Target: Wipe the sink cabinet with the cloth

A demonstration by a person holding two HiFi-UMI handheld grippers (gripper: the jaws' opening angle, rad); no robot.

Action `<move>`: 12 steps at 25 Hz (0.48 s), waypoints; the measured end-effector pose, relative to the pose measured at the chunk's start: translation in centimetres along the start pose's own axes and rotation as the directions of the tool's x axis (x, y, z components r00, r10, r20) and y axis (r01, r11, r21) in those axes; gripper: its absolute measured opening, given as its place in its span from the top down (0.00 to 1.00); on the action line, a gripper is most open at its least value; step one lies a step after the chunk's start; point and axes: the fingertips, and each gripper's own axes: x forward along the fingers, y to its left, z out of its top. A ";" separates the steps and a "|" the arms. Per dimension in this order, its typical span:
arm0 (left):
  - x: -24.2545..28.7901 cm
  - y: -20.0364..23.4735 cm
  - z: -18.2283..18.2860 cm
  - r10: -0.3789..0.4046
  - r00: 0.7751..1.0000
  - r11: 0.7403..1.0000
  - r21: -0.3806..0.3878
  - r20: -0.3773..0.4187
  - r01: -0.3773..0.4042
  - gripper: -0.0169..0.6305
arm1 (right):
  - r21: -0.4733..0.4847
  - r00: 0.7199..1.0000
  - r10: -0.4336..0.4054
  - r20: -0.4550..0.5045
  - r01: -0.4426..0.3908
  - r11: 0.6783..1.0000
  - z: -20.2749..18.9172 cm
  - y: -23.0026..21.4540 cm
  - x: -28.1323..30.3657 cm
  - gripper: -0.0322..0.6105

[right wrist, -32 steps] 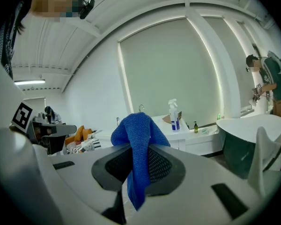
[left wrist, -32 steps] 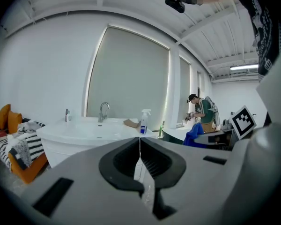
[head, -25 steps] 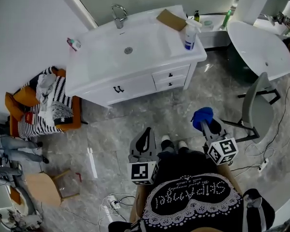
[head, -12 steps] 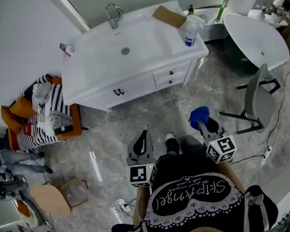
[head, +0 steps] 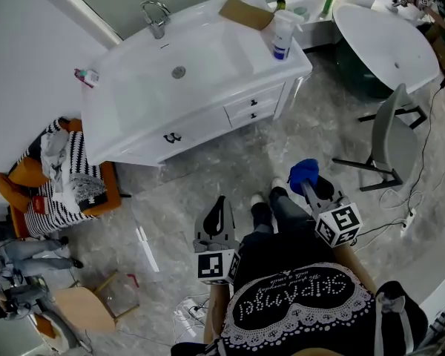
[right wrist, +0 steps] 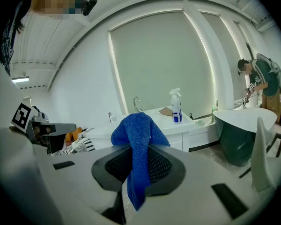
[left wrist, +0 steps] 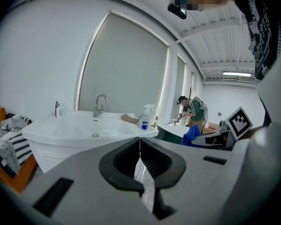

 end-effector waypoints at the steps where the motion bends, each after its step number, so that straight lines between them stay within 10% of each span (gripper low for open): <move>1: 0.3 -0.1 0.1 0.004 1.000 1.000 -0.003 -0.001 -0.004 0.96 | 0.001 1.000 0.000 -0.004 0.000 1.000 0.0 -0.3 0.0 0.85; 12: 4.2 -2.4 2.6 0.060 0.998 0.998 0.000 0.035 -0.060 0.96 | -0.019 0.999 0.045 0.012 -0.045 0.999 2.8 -4.8 1.4 0.85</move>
